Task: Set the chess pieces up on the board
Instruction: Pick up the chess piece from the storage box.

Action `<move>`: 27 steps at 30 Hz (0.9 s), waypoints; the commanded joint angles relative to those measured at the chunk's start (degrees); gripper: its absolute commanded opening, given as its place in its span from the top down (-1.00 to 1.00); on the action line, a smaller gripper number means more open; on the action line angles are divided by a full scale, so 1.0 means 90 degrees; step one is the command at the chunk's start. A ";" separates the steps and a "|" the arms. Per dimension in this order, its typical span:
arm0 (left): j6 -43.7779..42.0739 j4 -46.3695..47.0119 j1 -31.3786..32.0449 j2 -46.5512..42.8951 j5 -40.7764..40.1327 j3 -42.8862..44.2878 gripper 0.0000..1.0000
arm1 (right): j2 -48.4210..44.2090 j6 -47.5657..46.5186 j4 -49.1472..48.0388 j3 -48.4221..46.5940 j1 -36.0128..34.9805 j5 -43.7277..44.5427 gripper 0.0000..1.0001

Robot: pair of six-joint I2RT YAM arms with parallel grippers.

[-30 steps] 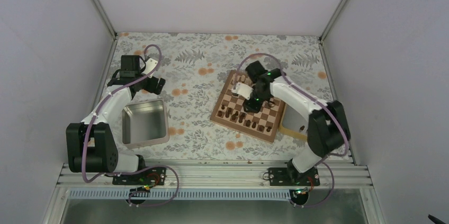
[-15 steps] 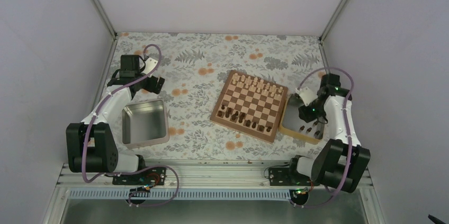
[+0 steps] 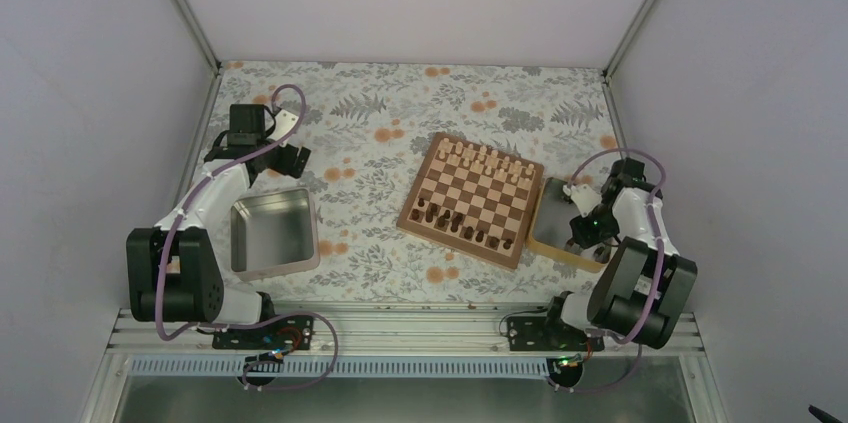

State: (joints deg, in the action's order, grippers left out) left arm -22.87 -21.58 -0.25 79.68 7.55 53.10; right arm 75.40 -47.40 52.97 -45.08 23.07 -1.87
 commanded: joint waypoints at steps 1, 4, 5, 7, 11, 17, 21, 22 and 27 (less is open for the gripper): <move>0.0110 -0.0012 -0.0021 0.0118 0.0135 0.0137 -1.00 | 0.0138 -0.0064 -0.0313 -0.0005 0.0083 -0.0120 0.24; 0.0100 -0.0009 -0.0026 0.0140 0.0169 0.0116 -1.00 | 0.0226 -0.0061 -0.0199 -0.0094 0.0083 -0.0336 0.24; 0.0100 -0.0011 -0.0022 0.0136 0.0167 0.0120 -1.00 | 0.0240 -0.0074 -0.0192 -0.0076 0.0083 -0.0356 0.24; 0.0100 -0.0021 -0.0021 0.0131 0.0190 0.0116 -1.00 | 0.0298 -0.0104 -0.0238 0.0014 0.0083 -0.0265 0.25; 0.0100 -0.0046 -0.0022 0.0103 0.0256 0.0120 -1.00 | 0.0372 -0.0156 -0.0299 0.0016 0.0081 -0.0316 0.27; 0.0091 -0.0035 -0.0029 0.0085 0.0296 0.0099 -1.00 | 0.0598 -0.0192 -0.0300 -0.0043 0.0083 -0.0476 0.34; 0.0074 -0.0011 -0.0037 0.0058 0.0327 0.0053 -1.00 | 0.0763 -0.0200 -0.0312 -0.0102 0.0069 -0.0574 0.43; 0.0066 -0.0006 -0.0042 0.0062 0.0342 0.0050 -1.00 | 0.0793 -0.0202 -0.0289 -0.0128 0.0065 -0.0582 0.45; 0.0064 -0.0008 -0.0059 0.0038 0.0362 0.0043 -1.00 | 0.0740 -0.0235 -0.0222 -0.0273 0.0063 -0.0680 0.68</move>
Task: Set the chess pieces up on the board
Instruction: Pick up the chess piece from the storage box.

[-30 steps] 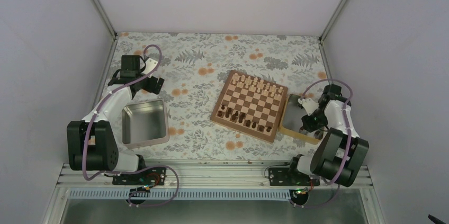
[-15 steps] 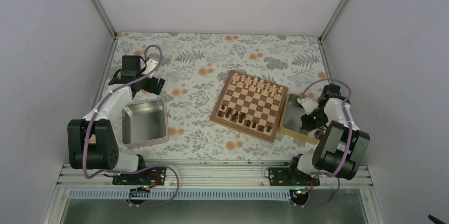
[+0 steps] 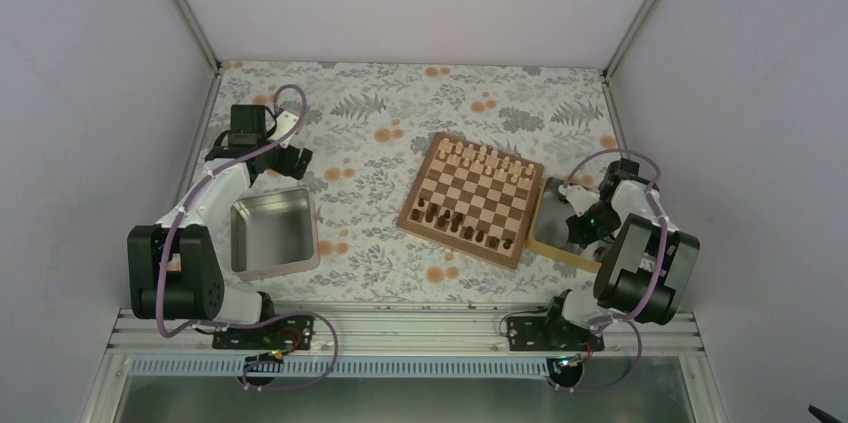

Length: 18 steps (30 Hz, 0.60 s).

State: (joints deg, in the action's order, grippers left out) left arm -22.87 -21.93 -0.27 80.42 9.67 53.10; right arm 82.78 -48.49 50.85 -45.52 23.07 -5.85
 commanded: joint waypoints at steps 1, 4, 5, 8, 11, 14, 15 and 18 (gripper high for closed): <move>0.0061 0.0028 -0.0057 -0.0038 0.0128 0.0042 -1.00 | -0.0131 -0.0127 0.0060 -0.0272 0.0062 -0.0268 0.73; 0.0061 0.0041 -0.0057 -0.0034 0.0129 0.0037 -1.00 | -0.0307 -0.0144 0.0258 -0.0445 0.0064 -0.0368 0.81; 0.0061 0.0039 -0.0057 -0.0030 0.0135 0.0043 -1.00 | -0.0371 -0.0158 0.0345 -0.0519 0.0064 -0.0391 0.81; 0.0061 0.0035 -0.0058 -0.0040 0.0154 0.0047 -1.00 | -0.0478 -0.0139 0.0637 -0.0846 -0.0007 -0.0423 0.84; 0.0061 0.0037 -0.0062 -0.0040 0.0151 0.0046 -1.00 | -0.0522 -0.0036 0.0992 -0.1357 -0.0266 -0.0465 0.85; 0.0061 0.0068 -0.0059 -0.0054 0.0123 0.0029 -1.00 | -0.0445 0.0224 0.1291 -0.1947 -0.0851 -0.0541 0.84; 0.0061 0.0078 -0.0067 -0.0050 0.0111 0.0020 -1.00 | -0.0367 0.0339 0.1359 -0.2123 -0.1124 -0.0522 0.84; 0.0064 0.0146 -0.0067 -0.0049 0.0035 -0.0027 -1.00 | -0.0093 0.0728 0.1467 -0.2512 -0.2086 -0.0444 0.82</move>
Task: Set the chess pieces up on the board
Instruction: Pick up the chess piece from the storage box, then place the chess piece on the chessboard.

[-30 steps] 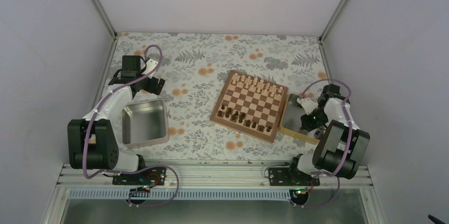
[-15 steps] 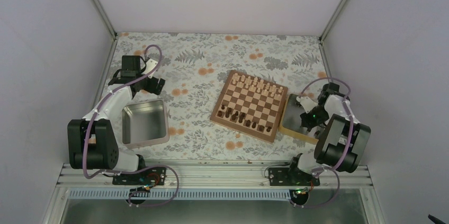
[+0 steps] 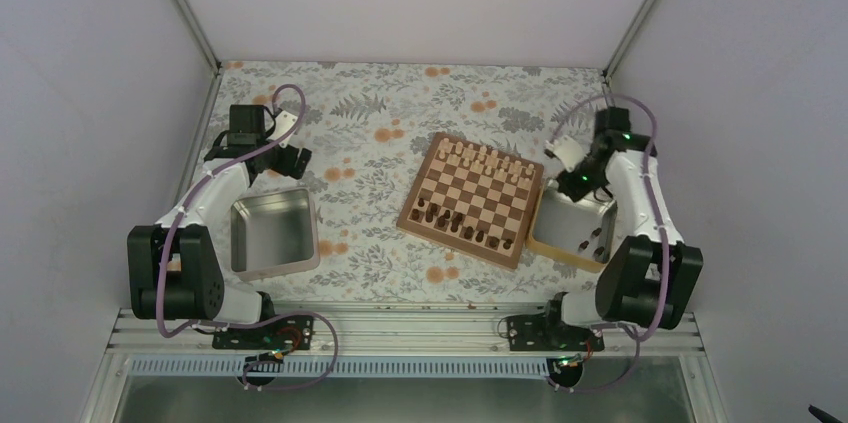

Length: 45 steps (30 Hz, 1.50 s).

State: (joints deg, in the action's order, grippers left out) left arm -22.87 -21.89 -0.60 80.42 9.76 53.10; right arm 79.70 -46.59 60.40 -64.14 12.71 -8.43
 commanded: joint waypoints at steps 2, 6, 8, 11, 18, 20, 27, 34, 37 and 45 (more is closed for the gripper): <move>0.0061 0.0180 -0.0031 -0.0064 -0.0030 -0.0055 -1.00 | 0.0431 0.0706 0.0373 -0.0639 -0.1502 -0.0142 0.82; 0.0071 0.0194 -0.0036 -0.0114 -0.0070 -0.0052 -1.00 | 0.0746 0.0890 0.0156 -0.0885 -0.2271 -0.0225 0.80; 0.0081 0.0196 -0.0031 -0.0145 -0.0096 -0.0059 -1.00 | 0.0868 0.0904 0.0046 -0.0860 -0.2632 -0.0306 0.81; 0.0090 0.0217 -0.0031 -0.0152 -0.0180 -0.0065 -1.00 | 0.1019 0.0951 -0.0112 -0.0746 -0.3088 -0.0359 0.81; 0.0090 0.0238 -0.0032 -0.0109 -0.0266 -0.0071 -1.00 | 0.1213 0.1058 -0.0407 -0.0581 -0.3923 -0.0385 0.81; 0.0090 0.0244 -0.0031 -0.0108 -0.0274 -0.0084 -1.00 | 0.1280 0.1114 -0.0481 -0.0539 -0.4104 -0.0393 0.81; 0.0086 0.0262 -0.0031 -0.0082 -0.0274 -0.0090 -1.00 | 0.1406 0.1252 -0.0695 -0.0227 -0.4382 -0.0219 0.80; 0.0079 0.0265 -0.0031 -0.0058 -0.0245 -0.0096 -1.00 | 0.1511 0.1335 -0.0809 -0.0030 -0.4547 -0.0201 0.80; 0.0074 0.0274 -0.0032 -0.0053 -0.0245 -0.0112 -1.00 | 0.1543 0.1348 -0.0827 0.0025 -0.4603 -0.0194 0.80; 0.0072 0.0255 -0.0029 -0.0030 -0.0216 -0.0087 -1.00 | 0.1635 0.1386 -0.0794 0.0083 -0.4717 -0.0162 0.80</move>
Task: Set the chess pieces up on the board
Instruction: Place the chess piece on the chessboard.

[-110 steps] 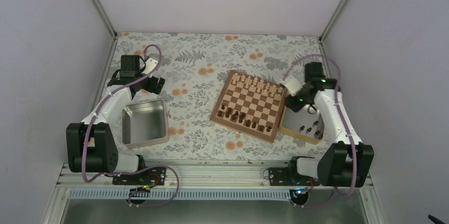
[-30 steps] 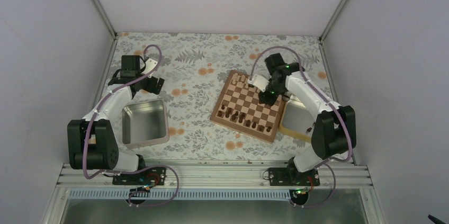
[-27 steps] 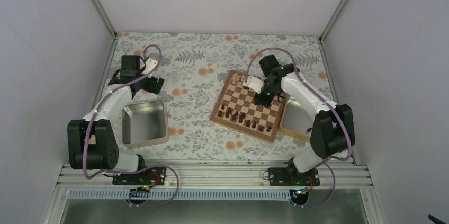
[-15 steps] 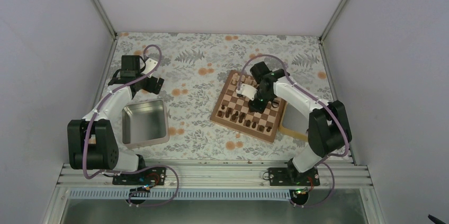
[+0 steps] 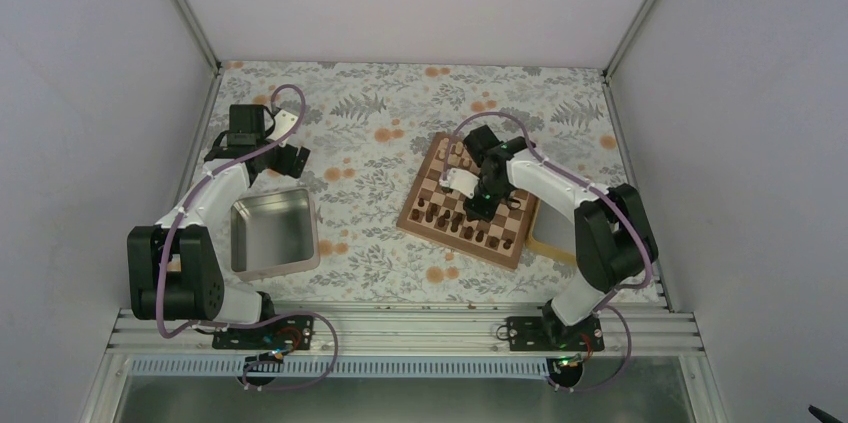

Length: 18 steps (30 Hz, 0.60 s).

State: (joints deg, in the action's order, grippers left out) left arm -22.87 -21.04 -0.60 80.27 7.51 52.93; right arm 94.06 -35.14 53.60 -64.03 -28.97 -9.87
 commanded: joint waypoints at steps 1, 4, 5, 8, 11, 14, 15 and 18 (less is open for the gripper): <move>0.0076 0.0151 -0.0031 -0.0008 0.0030 -0.0070 -1.00 | 0.0036 0.0121 -0.0043 0.0094 -0.0082 0.0023 0.80; 0.0071 0.0152 -0.0031 -0.0003 0.0042 -0.0061 -1.00 | 0.0023 0.0125 -0.0049 0.0164 -0.0089 0.0121 0.80; 0.0071 0.0145 -0.0031 -0.0007 0.0044 -0.0060 -1.00 | 0.0013 0.0126 -0.0047 0.0178 -0.0084 0.0112 0.80; 0.0074 0.0142 -0.0031 -0.0022 0.0043 -0.0060 -1.00 | -0.0011 0.0135 -0.0054 0.0195 -0.0084 0.0089 0.79; 0.0071 0.0140 -0.0031 -0.0029 0.0054 -0.0063 -1.00 | -0.0002 0.0147 -0.0076 0.0196 -0.0087 0.0087 0.79; 0.0073 0.0141 -0.0029 -0.0027 0.0050 -0.0065 -1.00 | -0.0006 0.0145 -0.0137 0.0181 -0.0099 0.0102 0.78; 0.0073 0.0143 -0.0031 -0.0033 0.0051 -0.0063 -1.00 | -0.0011 0.0148 -0.0155 0.0181 -0.0090 0.0080 0.77; 0.0071 0.0137 -0.0031 -0.0018 0.0065 -0.0062 -1.00 | 0.0066 0.0152 -0.0132 0.0162 -0.0098 0.0073 0.75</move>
State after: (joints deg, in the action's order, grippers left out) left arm -22.87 -21.06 -0.60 80.27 7.51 52.90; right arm 94.15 -34.39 53.25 -62.81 -29.23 -9.32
